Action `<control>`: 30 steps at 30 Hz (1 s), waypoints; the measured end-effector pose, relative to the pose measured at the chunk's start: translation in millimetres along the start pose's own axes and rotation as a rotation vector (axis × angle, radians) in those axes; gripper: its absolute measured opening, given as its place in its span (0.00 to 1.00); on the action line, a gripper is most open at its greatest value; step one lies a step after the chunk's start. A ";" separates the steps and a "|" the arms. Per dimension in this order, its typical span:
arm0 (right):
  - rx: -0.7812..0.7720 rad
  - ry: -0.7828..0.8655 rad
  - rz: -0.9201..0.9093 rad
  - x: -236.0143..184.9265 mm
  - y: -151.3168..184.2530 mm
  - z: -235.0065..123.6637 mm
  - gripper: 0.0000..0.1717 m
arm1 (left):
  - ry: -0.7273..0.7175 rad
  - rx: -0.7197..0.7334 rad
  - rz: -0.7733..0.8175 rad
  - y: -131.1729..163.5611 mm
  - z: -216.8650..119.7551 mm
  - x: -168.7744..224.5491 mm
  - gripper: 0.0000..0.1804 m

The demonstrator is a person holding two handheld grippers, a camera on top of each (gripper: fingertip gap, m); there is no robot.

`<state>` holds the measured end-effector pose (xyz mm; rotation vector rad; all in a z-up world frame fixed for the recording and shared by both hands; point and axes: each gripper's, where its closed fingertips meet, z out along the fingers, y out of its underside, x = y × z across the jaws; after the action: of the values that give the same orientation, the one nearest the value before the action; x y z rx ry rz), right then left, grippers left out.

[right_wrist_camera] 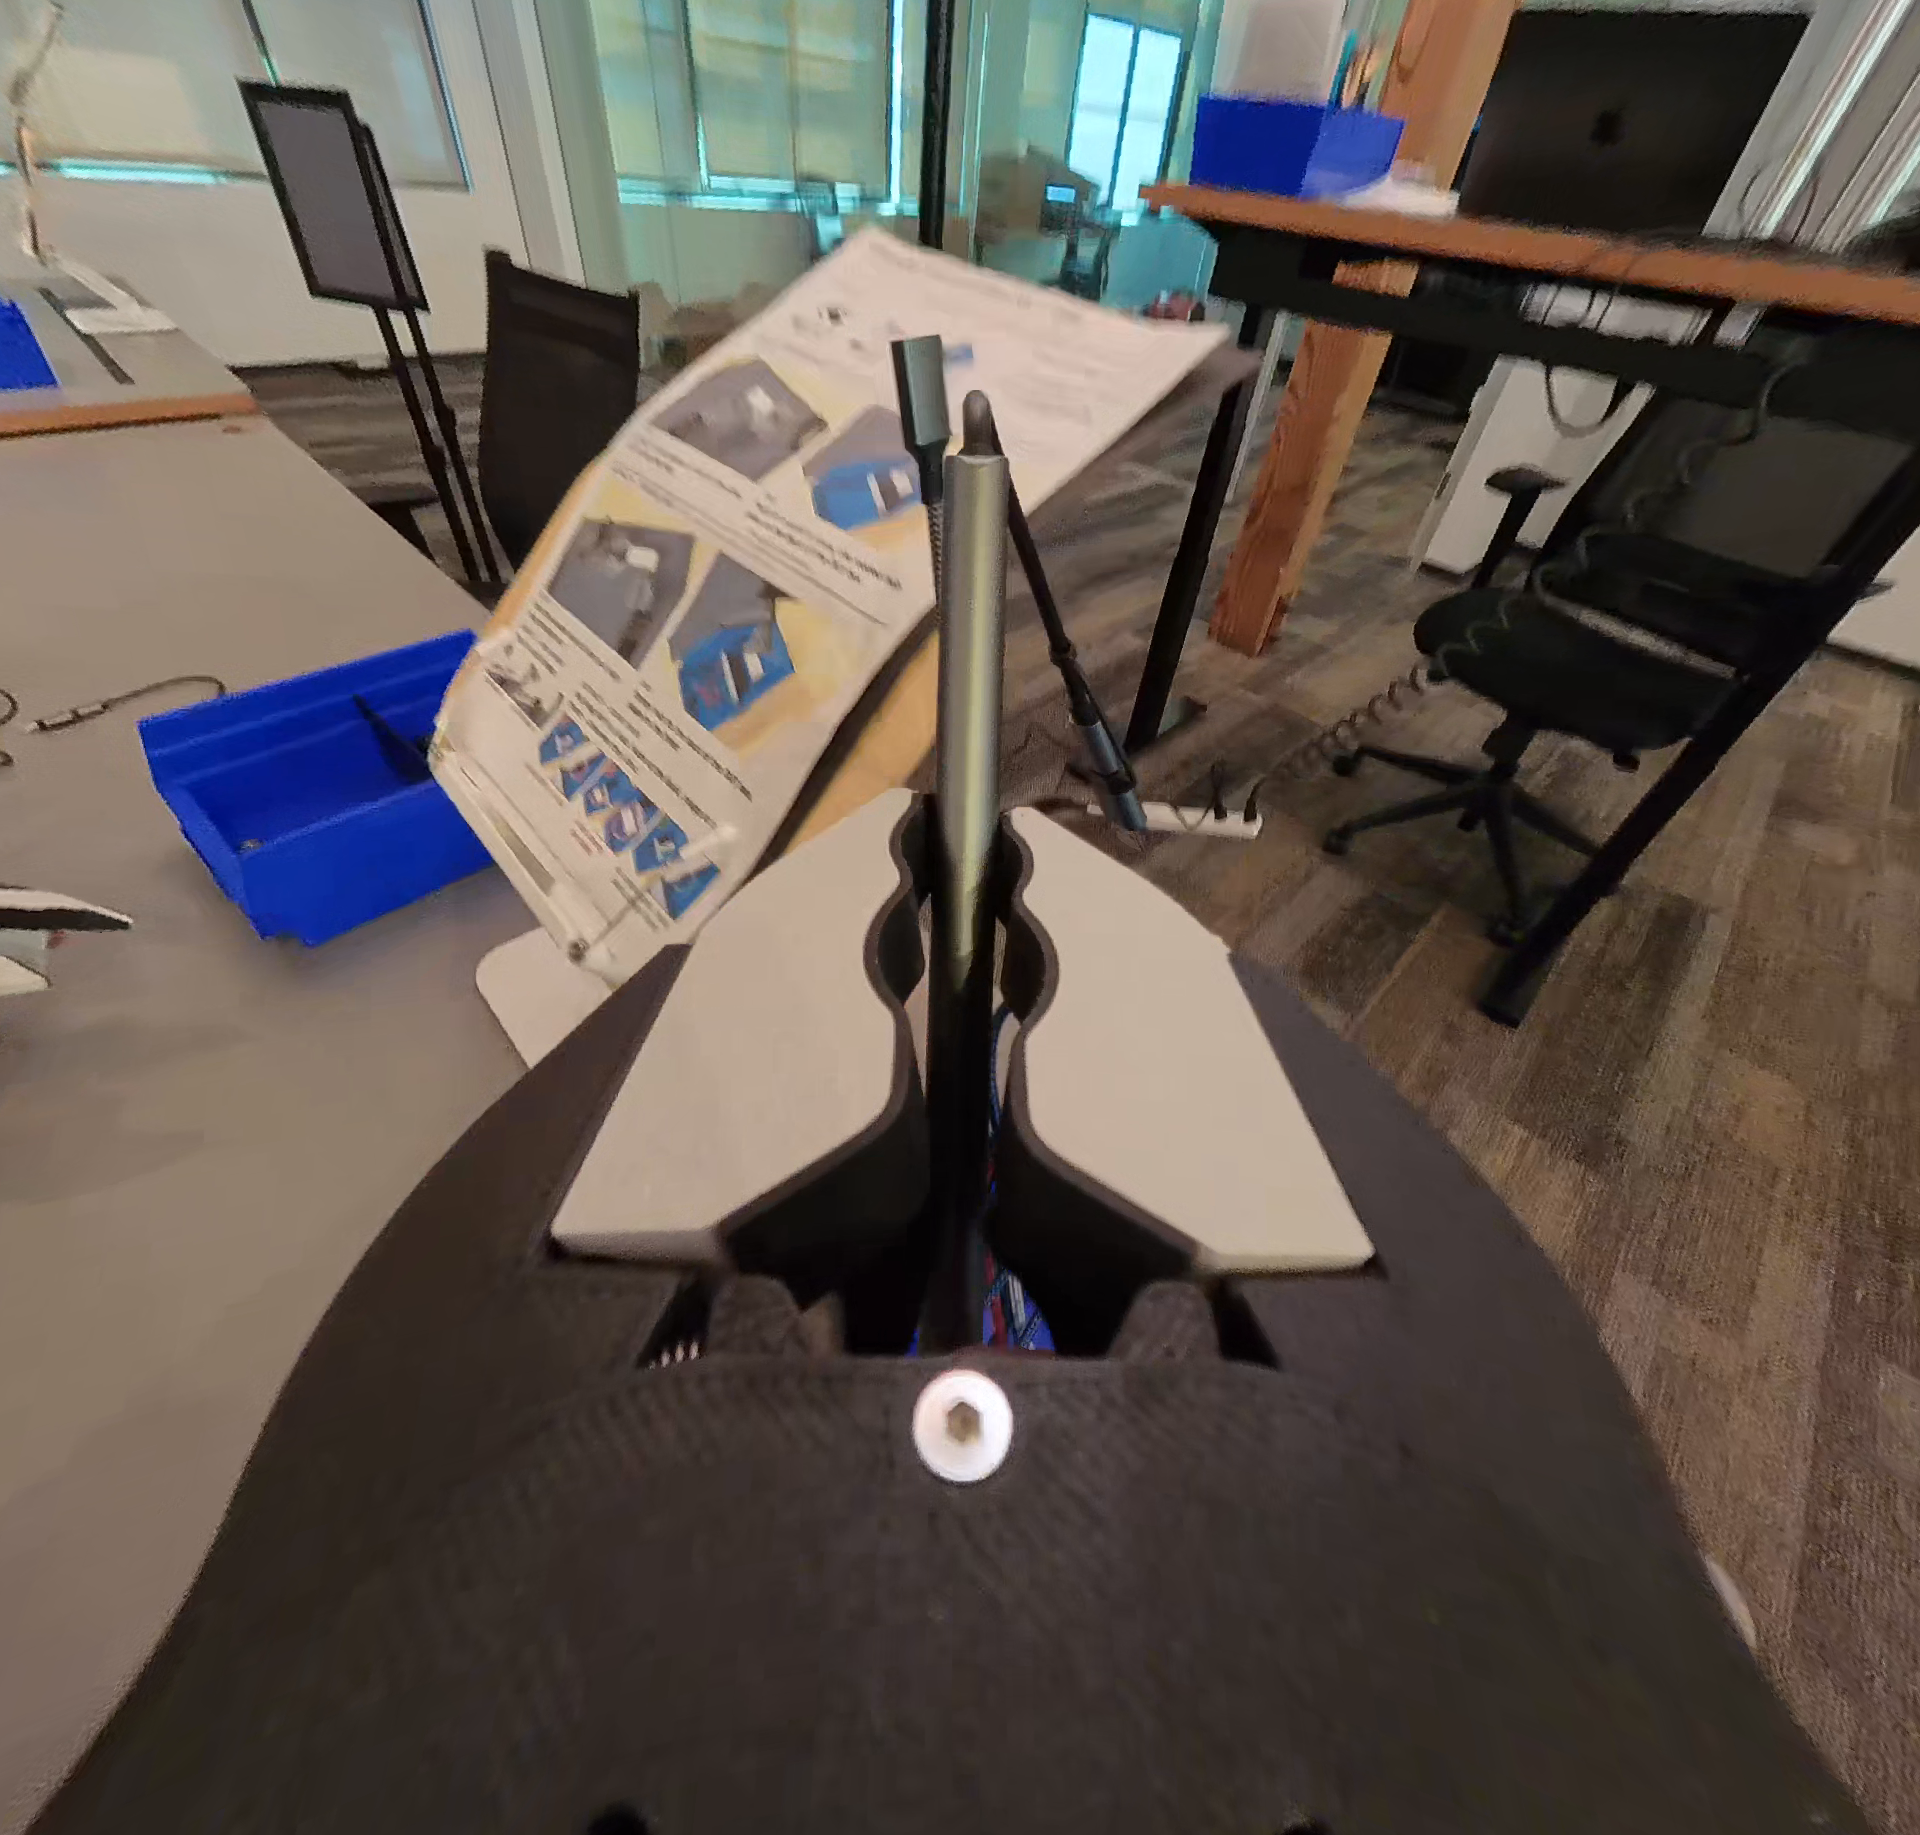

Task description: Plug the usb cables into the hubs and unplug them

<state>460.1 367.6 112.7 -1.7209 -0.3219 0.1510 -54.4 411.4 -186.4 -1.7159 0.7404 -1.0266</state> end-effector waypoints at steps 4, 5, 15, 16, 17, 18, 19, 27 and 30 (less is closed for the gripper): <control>-0.197 -0.050 0.038 23.6 57.9 24.0 0.06 | -0.001 0.005 0.008 -0.5 -0.2 0.7 0.35; -0.262 -0.063 0.046 28.3 76.2 29.7 0.05 | -0.002 0.005 0.008 -0.5 -0.2 0.7 0.35; -0.764 -0.178 0.058 36.3 204.7 52.1 0.06 | -0.007 0.008 0.017 -1.0 0.0 1.4 0.34; -0.805 -0.180 0.056 37.2 212.1 51.8 0.06 | -0.007 0.008 0.018 -0.9 0.1 1.4 0.34; -0.840 -0.183 0.053 37.8 218.4 51.2 0.06 | -0.007 0.008 0.018 -0.9 0.1 1.4 0.34; -0.864 -0.185 0.050 38.6 223.5 51.0 0.06 | -0.007 0.009 0.018 -1.0 0.0 1.3 0.34; -0.877 -0.186 0.050 39.1 227.3 51.0 0.06 | -0.006 0.010 0.017 -1.1 -0.1 1.4 0.34; -0.934 -0.190 0.073 41.6 244.9 49.6 0.06 | -0.002 0.012 0.017 -1.4 -0.3 1.6 0.34; -0.977 -0.195 0.102 43.0 254.2 48.4 0.06 | -0.002 0.013 0.017 -1.5 -0.4 1.6 0.34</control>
<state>520.0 389.1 -141.8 -2.7006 -0.4991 0.2633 -54.0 410.4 -184.4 -1.6970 0.7443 -1.0157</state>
